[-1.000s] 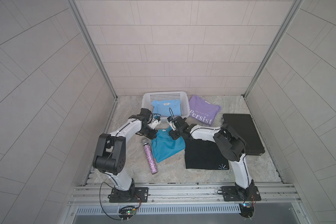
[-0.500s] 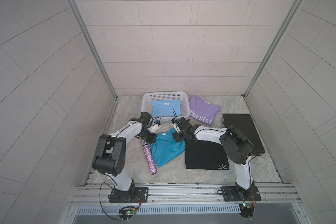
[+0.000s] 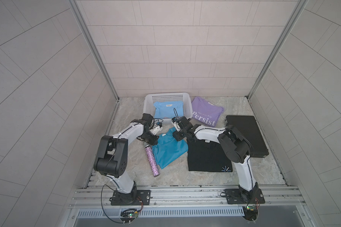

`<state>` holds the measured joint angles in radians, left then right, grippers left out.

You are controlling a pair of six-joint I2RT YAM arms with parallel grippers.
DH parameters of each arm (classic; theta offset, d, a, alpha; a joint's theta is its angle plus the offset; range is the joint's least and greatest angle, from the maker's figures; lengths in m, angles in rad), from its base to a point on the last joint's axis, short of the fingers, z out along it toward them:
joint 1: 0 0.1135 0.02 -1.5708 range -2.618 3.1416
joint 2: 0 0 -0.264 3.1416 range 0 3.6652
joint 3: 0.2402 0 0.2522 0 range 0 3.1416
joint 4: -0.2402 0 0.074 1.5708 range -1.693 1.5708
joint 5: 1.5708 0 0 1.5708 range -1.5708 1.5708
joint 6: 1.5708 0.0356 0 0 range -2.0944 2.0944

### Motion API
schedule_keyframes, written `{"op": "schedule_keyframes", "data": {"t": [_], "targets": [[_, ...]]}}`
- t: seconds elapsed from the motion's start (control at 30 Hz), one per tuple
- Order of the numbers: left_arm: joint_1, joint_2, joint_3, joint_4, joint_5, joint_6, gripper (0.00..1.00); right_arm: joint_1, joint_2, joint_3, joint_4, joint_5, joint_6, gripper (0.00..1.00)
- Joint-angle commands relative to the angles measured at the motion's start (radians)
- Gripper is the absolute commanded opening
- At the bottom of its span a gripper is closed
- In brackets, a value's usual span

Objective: Put the folded t-shirts into the basket
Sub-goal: Pick up the T-shirt from the center of the board.

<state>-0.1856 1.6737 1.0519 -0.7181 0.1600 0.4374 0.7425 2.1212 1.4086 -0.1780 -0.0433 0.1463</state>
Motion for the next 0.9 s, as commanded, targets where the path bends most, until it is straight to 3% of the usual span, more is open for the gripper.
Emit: {"op": "schedule_keyframes", "data": {"t": [0.0,0.23,0.37,0.63,0.87], "targets": [[0.002,-0.003,-0.009,0.012,0.008,0.0,0.0,0.022,0.07,-0.013,-0.045,-0.049,-0.005,0.58],[0.01,-0.017,-0.024,0.026,0.001,-0.01,0.0,-0.003,0.042,-0.001,-0.046,-0.076,-0.044,0.17],[0.029,-0.026,-0.019,0.027,0.007,-0.021,0.0,-0.028,-0.028,-0.001,-0.041,-0.114,-0.07,0.04],[0.068,-0.07,0.063,-0.02,0.077,-0.026,0.0,-0.068,-0.183,-0.074,0.017,-0.254,-0.051,0.0],[0.07,-0.093,0.177,-0.103,0.112,-0.029,0.0,-0.108,-0.276,-0.052,-0.001,-0.301,-0.005,0.0]]}}
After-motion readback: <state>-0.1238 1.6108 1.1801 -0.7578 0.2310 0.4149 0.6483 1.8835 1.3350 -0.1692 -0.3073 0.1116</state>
